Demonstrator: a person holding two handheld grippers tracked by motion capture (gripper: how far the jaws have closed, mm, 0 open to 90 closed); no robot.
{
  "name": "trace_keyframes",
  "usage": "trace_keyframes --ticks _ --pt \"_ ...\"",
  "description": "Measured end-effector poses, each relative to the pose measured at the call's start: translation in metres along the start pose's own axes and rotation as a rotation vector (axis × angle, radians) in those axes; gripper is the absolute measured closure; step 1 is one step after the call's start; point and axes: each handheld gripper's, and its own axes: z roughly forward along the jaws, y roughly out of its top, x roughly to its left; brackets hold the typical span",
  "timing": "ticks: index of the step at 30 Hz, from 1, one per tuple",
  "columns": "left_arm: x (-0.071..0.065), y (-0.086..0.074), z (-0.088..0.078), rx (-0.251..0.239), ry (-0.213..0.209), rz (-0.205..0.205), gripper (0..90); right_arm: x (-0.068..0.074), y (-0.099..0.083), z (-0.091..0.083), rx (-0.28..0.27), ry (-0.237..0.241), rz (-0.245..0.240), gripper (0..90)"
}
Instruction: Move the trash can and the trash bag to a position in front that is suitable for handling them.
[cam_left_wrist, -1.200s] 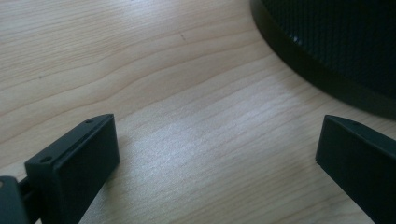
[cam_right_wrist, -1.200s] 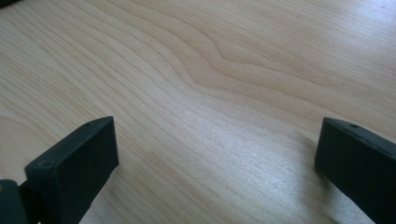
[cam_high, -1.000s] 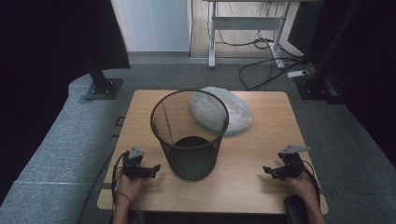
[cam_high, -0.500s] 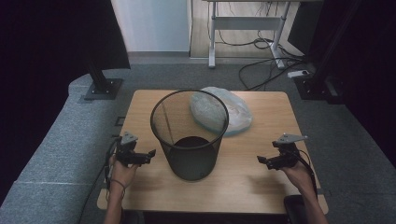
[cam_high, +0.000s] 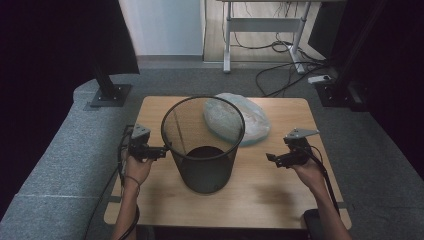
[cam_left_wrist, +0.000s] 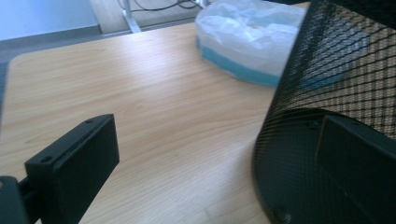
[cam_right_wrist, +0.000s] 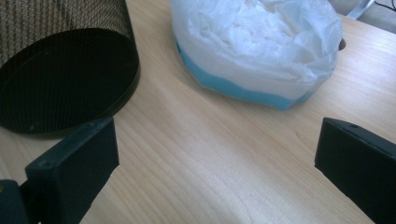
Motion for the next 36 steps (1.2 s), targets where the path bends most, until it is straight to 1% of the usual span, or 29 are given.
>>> trace_keyframes --ticks 2,5,6,8,13,16,24,26,27,28,29,31,36 --pt "-0.004 0.001 0.003 0.0 0.008 0.016 0.0 0.0 0.003 0.001 -0.007 0.002 0.001 0.0" --pt "-0.007 0.003 0.005 -0.005 0.011 0.016 0.0 0.001 0.01 0.002 -0.02 0.01 0.003 0.0" --pt "-0.008 0.003 0.005 -0.005 0.012 0.018 0.0 0.002 0.013 0.004 -0.035 0.015 0.006 0.0" --pt "-0.011 0.004 0.007 -0.007 0.01 0.02 0.0 0.003 0.015 0.007 -0.03 0.02 0.01 0.0" --pt "-0.023 0.006 0.012 -0.008 -0.012 0.035 0.0 0.006 0.016 0.011 -0.021 0.023 0.004 0.0" --pt "-0.032 0.008 0.017 -0.01 -0.033 0.046 0.0 0.008 0.016 0.011 -0.021 0.022 0.002 0.0" --pt "-0.055 0.016 0.031 -0.005 -0.077 0.071 0.0 0.005 0.017 0.009 -0.032 0.014 0.006 0.0" --pt "-0.062 0.019 0.035 -0.001 -0.083 0.081 0.0 0.005 0.017 0.008 -0.03 0.011 0.007 0.0" --pt "-0.064 0.02 0.036 -0.001 -0.079 0.087 0.0 0.004 0.017 0.008 -0.03 0.009 0.009 0.0" --pt "-0.067 0.021 0.037 -0.003 -0.078 0.09 0.0 0.003 0.016 0.008 -0.017 -0.017 0.001 0.0" --pt "-0.069 0.023 0.038 -0.003 -0.079 0.092 0.0 0.002 0.016 0.007 -0.011 -0.031 -0.005 0.0" --pt "-0.072 0.024 0.04 -0.003 -0.073 0.106 0.0 -0.002 0.014 0.005 -0.01 -0.032 0.005 0.0" --pt "-0.075 0.023 0.039 -0.007 -0.074 0.112 0.0 -0.001 0.011 0.003 -0.023 -0.039 0.001 0.9"
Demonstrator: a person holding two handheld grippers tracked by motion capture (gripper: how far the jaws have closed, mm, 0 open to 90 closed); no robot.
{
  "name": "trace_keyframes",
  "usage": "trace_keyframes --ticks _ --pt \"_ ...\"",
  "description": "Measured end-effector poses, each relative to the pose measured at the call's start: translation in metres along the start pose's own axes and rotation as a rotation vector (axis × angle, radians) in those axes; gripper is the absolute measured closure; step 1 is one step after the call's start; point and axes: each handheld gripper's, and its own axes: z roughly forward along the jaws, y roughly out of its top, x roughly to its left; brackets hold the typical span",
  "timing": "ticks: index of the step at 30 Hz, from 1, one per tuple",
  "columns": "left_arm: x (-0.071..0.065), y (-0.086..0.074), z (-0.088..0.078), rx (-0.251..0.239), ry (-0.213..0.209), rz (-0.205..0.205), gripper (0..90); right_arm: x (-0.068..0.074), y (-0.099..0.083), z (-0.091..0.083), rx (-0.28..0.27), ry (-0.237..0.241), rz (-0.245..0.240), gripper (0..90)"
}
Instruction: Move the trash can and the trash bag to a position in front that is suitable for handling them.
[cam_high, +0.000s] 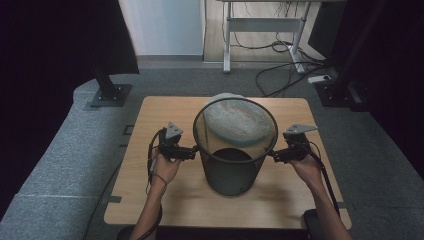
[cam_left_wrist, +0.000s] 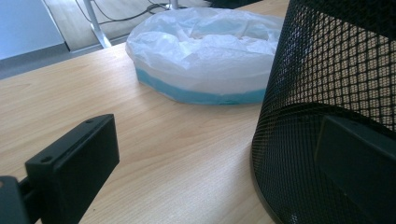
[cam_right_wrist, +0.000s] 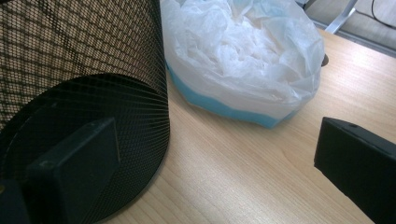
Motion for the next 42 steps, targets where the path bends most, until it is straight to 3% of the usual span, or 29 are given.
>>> trace_keyframes --ticks 8,17,22,25,33,35,38,42 --pt "-0.008 -0.005 -0.013 0.003 0.004 0.026 0.0 0.009 -0.007 -0.007 -0.028 0.018 -0.033 2.9" --pt "-0.019 -0.015 -0.028 0.009 -0.026 0.013 0.0 0.019 -0.017 -0.019 -0.034 0.053 -0.042 2.7" --pt "-0.016 -0.021 -0.025 0.031 -0.058 -0.006 0.0 0.012 -0.016 -0.016 -0.027 0.077 -0.033 0.6" --pt "-0.012 -0.036 -0.021 0.05 -0.063 -0.015 0.0 0.004 -0.017 -0.009 0.001 0.053 -0.039 0.6" --pt "-0.008 -0.074 -0.017 0.105 -0.087 -0.038 0.0 -0.019 -0.016 0.01 0.04 0.051 -0.056 0.7" --pt "-0.007 -0.086 -0.016 0.13 -0.1 -0.049 0.0 -0.025 -0.014 0.014 0.034 0.057 -0.064 0.7" --pt "-0.008 -0.102 -0.013 0.17 -0.1 -0.054 0.0 -0.031 -0.012 0.023 0.072 0.048 -0.094 0.7" --pt "-0.009 -0.118 -0.003 0.245 -0.075 -0.029 0.0 -0.036 -0.009 0.038 0.106 0.058 -0.132 1.6"
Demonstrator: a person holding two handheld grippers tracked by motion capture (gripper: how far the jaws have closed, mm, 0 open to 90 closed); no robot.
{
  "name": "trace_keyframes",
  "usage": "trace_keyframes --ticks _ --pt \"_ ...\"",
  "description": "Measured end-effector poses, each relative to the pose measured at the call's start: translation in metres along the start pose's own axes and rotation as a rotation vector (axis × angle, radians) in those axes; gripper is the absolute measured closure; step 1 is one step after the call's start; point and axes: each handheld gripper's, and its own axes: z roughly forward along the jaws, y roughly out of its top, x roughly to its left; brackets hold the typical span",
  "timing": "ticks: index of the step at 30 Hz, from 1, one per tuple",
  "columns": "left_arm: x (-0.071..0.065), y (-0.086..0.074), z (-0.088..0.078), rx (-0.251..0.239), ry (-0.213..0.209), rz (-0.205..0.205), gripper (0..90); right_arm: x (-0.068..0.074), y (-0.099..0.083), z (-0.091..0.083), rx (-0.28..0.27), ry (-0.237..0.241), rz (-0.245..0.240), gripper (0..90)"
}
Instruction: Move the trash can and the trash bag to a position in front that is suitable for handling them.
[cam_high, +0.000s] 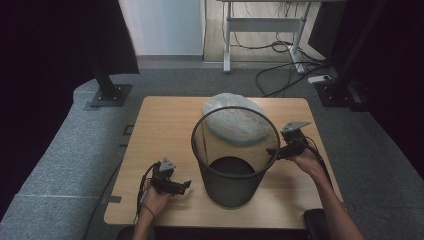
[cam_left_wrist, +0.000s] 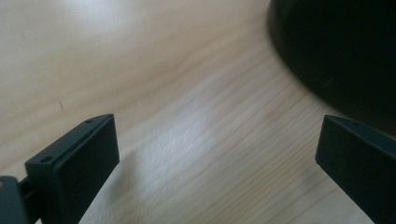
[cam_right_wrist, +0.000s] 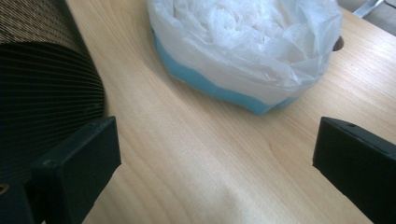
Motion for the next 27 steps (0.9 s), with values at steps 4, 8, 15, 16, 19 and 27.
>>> trace_keyframes --ticks 4,8,15,16,19,27 --pt "-0.001 -0.002 0.007 0.011 0.013 0.016 0.0 -0.01 0.004 0.017 0.047 -0.011 -0.026 2.3" --pt "-0.002 -0.002 0.007 0.02 0.027 0.033 0.0 -0.02 0.007 0.026 0.031 0.008 0.006 2.4" --pt "-0.003 -0.002 0.008 0.029 0.038 0.052 0.0 -0.028 0.021 0.042 0.043 0.016 -0.019 2.8" --pt "-0.003 -0.002 0.008 0.029 0.037 0.052 0.0 -0.029 0.023 0.044 0.032 0.027 -0.024 3.7" --pt "-0.003 -0.002 0.008 0.029 0.037 0.051 0.0 -0.031 0.029 0.05 0.039 0.044 -0.026 4.4" --pt "-0.003 -0.002 0.008 0.029 0.037 0.05 0.0 -0.031 0.04 0.072 0.016 0.067 -0.051 7.6"
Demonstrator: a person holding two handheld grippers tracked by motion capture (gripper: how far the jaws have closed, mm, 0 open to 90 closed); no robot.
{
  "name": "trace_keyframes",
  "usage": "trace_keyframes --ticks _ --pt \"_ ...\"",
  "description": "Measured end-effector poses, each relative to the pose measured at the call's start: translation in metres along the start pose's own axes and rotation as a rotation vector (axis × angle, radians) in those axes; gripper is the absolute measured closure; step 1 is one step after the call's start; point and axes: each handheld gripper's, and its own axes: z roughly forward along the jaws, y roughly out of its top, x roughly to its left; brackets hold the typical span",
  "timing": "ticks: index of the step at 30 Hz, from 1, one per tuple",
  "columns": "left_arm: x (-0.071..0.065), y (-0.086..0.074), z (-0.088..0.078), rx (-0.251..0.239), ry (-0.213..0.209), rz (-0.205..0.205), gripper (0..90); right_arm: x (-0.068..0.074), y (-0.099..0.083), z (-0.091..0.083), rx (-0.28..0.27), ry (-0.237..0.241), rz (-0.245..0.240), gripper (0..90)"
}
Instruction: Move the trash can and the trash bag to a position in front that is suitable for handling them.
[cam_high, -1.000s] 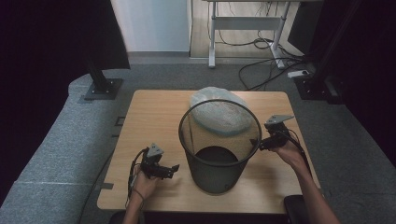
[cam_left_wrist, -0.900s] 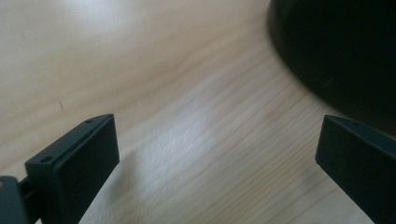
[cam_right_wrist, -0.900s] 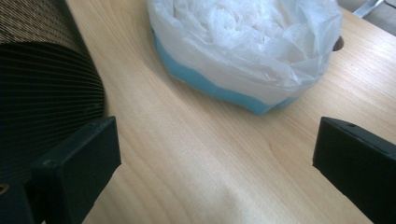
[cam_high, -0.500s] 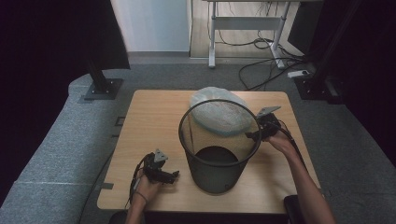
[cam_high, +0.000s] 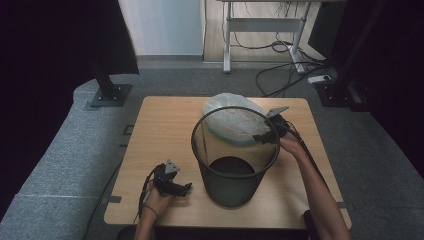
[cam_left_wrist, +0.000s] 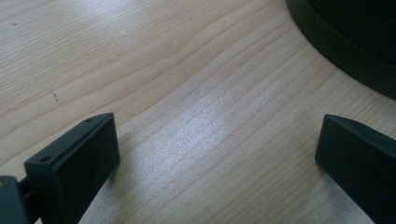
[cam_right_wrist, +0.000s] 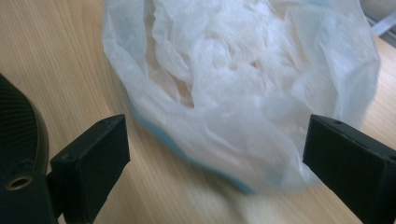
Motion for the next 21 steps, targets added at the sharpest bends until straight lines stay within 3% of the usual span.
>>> trace_keyframes --ticks 7,11,21 --pt "0.0 0.0 0.0 0.0 0.0 0.0 0.0 -0.002 -0.002 0.022 0.028 0.007 0.007 7.8" --pt "0.0 0.0 0.0 0.0 0.0 0.001 0.0 0.0 -0.011 0.038 0.087 0.029 0.015 8.2" --pt "0.0 0.0 0.0 0.0 0.0 0.001 0.0 0.001 -0.032 0.032 0.116 0.029 0.05 11.5"
